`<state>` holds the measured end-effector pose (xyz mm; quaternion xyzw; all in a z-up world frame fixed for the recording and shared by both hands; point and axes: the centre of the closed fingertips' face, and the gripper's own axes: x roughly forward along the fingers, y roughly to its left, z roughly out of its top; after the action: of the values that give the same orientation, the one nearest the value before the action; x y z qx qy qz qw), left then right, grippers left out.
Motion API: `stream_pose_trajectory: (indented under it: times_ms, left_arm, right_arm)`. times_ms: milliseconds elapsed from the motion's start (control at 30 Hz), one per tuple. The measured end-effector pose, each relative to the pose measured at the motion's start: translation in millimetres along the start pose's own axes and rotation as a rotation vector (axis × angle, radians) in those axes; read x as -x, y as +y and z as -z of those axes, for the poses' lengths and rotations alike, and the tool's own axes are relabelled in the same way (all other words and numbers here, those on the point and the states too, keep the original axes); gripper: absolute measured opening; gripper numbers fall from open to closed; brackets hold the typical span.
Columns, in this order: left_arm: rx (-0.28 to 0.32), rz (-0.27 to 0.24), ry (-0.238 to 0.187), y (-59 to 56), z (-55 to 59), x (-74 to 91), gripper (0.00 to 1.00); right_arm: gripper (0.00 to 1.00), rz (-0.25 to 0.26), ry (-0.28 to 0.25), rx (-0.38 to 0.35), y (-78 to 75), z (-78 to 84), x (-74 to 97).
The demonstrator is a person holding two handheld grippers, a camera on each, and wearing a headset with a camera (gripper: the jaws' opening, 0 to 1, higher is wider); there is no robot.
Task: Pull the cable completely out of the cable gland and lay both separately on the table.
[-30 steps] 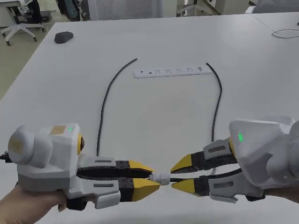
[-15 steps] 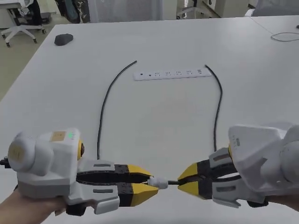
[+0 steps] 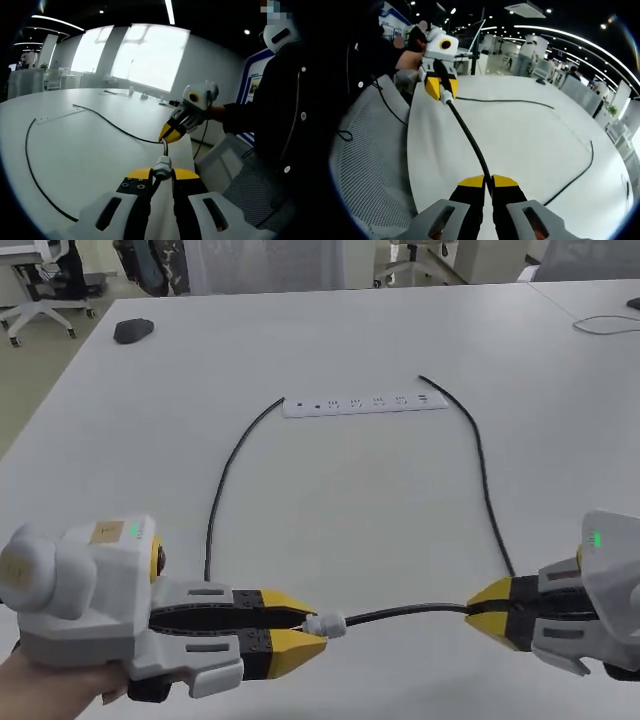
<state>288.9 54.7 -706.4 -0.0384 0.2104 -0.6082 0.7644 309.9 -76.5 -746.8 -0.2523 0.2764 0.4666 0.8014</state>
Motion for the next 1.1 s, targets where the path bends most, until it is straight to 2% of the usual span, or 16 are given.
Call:
stream_pose_trajectory:
  times_ms: [167,300,333,367,433,467,533,633,667,800,867,900,933,1000,1067,1100]
  left_arm:
    - [-0.009,-0.008,-0.002,1.1,-3.0,-0.8,0.15]
    - [-0.021,-0.009,0.021,0.8,1.6,-3.2,0.15]
    - [-0.043,-0.02,0.027,2.0,2.5,-3.4,0.15]
    - [-0.052,-0.029,0.03,1.6,2.2,-4.2,0.15]
    - [-0.047,-0.021,0.033,0.3,2.1,-4.6,0.15]
    - [-0.054,-0.025,0.035,0.9,2.2,-4.4,0.15]
    - [-0.054,-0.028,0.047,1.8,4.2,-4.0,0.15]
    - [-0.057,-0.037,0.055,4.3,6.2,-4.0,0.15]
    - [-0.057,-0.041,0.054,5.1,6.3,-4.1,0.15]
    - [-0.06,-0.055,0.059,8.9,7.2,-5.1,0.15]
    - [-0.065,-0.059,0.062,9.9,7.6,-5.8,0.15]
    - [-0.065,-0.059,0.061,10.2,7.4,-6.1,0.15]
    - [-0.066,-0.062,0.058,10.7,6.8,-6.5,0.15]
    - [-0.077,-0.068,0.056,12.1,6.2,-7.2,0.15]
    - [-0.08,-0.067,0.056,11.9,6.0,-8.7,0.15]
    - [-0.085,-0.066,0.058,11.7,6.3,-9.4,0.15]
  right_arm:
    - [0.0,0.071,0.048,-0.053,-19.5,26.8,7.2]
    - [0.0,0.108,0.1,-0.091,-28.2,46.9,9.0]
    - [0.0,0.12,0.115,-0.092,-30.6,53.5,8.7]
    - [0.0,0.116,0.138,-0.112,-30.5,60.9,8.4]
    - [0.0,0.126,0.145,-0.115,-33.5,69.2,6.7]
    - [0.0,0.133,0.182,-0.141,-35.9,79.8,7.3]
    - [0.0,0.141,0.189,-0.126,-39.2,86.2,5.5]
    - [0.01,0.102,0.207,-0.141,-31.8,88.3,3.9]
    - [0.01,0.103,0.225,-0.129,-31.2,89.7,3.7]
    - [0.06,0.117,0.241,-0.115,-33.4,89.6,5.7]
    - [0.22,0.105,0.2,-0.158,-30.6,80.6,5.5]
    - [0.29,0.062,0.178,-0.199,-22.3,73.3,4.9]
    - [0.3,0.044,0.168,-0.212,-18.6,68.4,5.2]
    - [0.29,0.043,0.125,-0.171,-17.0,52.8,5.4]
    - [0.29,0.002,0.078,-0.168,-8.7,34.2,3.4]
    - [0.29,-0.025,0.021,-0.166,-2.6,14.1,2.1]
